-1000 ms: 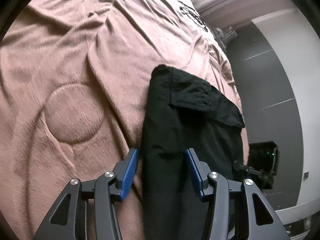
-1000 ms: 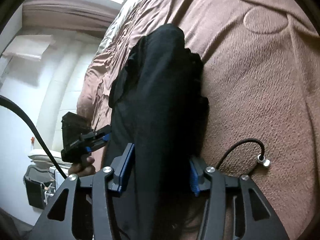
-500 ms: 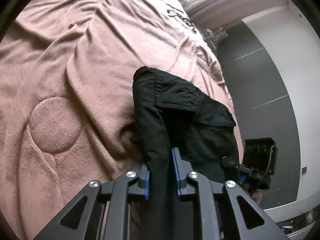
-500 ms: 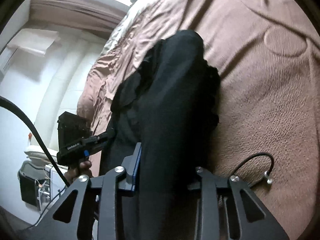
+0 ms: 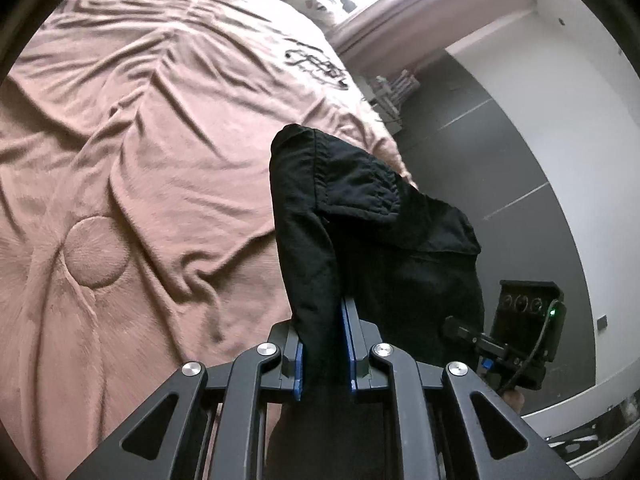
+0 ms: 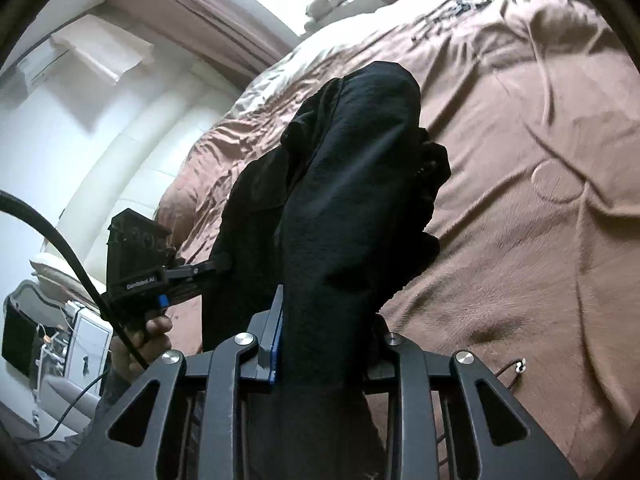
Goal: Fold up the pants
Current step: 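Lift the folded black pants with both tools and carry them toward the bed corner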
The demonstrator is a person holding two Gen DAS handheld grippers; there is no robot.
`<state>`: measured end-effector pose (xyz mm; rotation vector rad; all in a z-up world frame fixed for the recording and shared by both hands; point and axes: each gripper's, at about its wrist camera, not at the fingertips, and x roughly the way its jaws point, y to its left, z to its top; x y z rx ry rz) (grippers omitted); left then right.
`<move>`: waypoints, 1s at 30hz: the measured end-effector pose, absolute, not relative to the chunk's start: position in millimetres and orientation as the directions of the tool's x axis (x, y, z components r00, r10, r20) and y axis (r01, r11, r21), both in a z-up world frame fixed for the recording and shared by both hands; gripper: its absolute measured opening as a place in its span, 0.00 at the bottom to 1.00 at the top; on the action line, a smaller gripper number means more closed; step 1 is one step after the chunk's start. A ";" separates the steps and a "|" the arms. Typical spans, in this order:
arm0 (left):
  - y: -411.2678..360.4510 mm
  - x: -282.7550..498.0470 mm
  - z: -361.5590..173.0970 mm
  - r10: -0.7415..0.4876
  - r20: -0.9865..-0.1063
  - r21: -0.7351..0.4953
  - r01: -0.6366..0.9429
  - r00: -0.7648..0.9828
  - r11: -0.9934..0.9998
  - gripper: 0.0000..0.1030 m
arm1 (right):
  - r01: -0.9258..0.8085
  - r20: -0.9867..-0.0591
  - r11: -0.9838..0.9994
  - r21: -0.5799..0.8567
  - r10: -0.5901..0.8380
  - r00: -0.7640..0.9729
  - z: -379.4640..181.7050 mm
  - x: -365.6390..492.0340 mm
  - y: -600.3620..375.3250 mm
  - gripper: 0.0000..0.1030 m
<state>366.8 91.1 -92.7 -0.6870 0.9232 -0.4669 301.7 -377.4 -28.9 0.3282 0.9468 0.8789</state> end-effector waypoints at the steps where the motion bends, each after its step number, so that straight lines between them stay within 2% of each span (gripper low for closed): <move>1: 88.7 362.3 -86.2 -0.636 -0.555 -0.712 0.089 0.537 0.697 0.16 | -0.513 -0.564 0.623 0.591 0.773 0.290 -27.1 296.1 -377.0 0.23; 17: 23.1 319.4 9.1 -0.671 -0.448 -0.679 0.264 0.590 0.685 0.15 | -0.618 -0.479 0.653 0.437 0.751 0.454 45.2 197.5 -444.3 0.23; 30: -69.1 312.9 60.4 -0.717 -0.422 -0.632 0.387 0.555 0.672 0.15 | -0.606 -0.458 0.706 0.367 0.704 0.543 87.5 149.6 -530.9 0.23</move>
